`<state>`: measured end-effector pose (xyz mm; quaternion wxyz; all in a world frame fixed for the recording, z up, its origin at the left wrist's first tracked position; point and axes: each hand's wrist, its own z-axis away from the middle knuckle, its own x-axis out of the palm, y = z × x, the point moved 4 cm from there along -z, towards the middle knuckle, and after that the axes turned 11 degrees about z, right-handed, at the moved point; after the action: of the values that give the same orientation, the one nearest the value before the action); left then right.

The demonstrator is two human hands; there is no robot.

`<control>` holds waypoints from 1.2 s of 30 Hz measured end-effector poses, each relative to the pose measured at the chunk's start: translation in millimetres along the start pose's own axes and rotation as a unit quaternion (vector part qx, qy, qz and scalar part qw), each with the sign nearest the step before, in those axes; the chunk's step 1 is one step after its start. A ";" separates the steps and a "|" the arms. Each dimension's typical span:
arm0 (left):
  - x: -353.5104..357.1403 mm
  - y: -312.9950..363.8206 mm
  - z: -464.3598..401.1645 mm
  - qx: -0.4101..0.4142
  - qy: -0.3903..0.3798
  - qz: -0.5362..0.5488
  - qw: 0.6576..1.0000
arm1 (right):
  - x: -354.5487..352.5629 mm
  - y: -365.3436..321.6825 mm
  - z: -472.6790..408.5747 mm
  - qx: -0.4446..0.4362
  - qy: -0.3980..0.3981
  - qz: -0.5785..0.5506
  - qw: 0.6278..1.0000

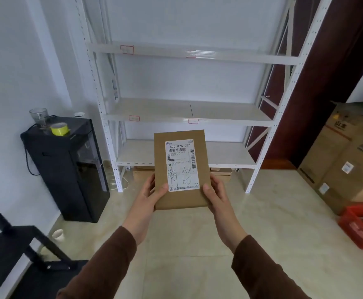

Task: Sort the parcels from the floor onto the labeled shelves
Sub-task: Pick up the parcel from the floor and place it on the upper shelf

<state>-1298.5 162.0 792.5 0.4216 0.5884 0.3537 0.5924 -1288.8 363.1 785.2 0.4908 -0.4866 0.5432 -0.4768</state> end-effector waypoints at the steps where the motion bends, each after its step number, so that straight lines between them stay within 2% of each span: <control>1: -2.1 1.4 -19.6 0.000 -0.003 0.002 1.000 | 1.2 0.5 -18.4 0.000 -0.003 0.005 1.000; 13: -32.4 46.8 -273.2 0.031 0.043 -0.036 0.998 | 37.7 4.8 -286.0 0.007 -0.018 -0.028 0.999; 19: -69.9 91.7 -375.2 0.057 0.092 -0.035 0.994 | 89.4 -10.7 -410.6 0.010 -0.063 -0.036 0.997; 23: -99.9 115.2 -439.2 0.070 0.096 -0.036 0.992 | 126.9 -14.5 -481.9 0.008 -0.071 -0.058 0.996; 28: -135.3 161.0 -523.6 0.136 0.081 -0.076 0.985 | 174.6 -36.0 -572.2 -0.040 -0.059 -0.063 0.995; 36: -157.8 272.9 -638.4 0.253 0.025 -0.059 0.965 | 233.5 -121.1 -699.1 -0.145 -0.017 -0.043 0.988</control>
<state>-1964.3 -40.8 942.7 0.2839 0.6391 0.5367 0.4721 -1989.0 150.0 934.1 0.4030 -0.5835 0.5771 -0.4051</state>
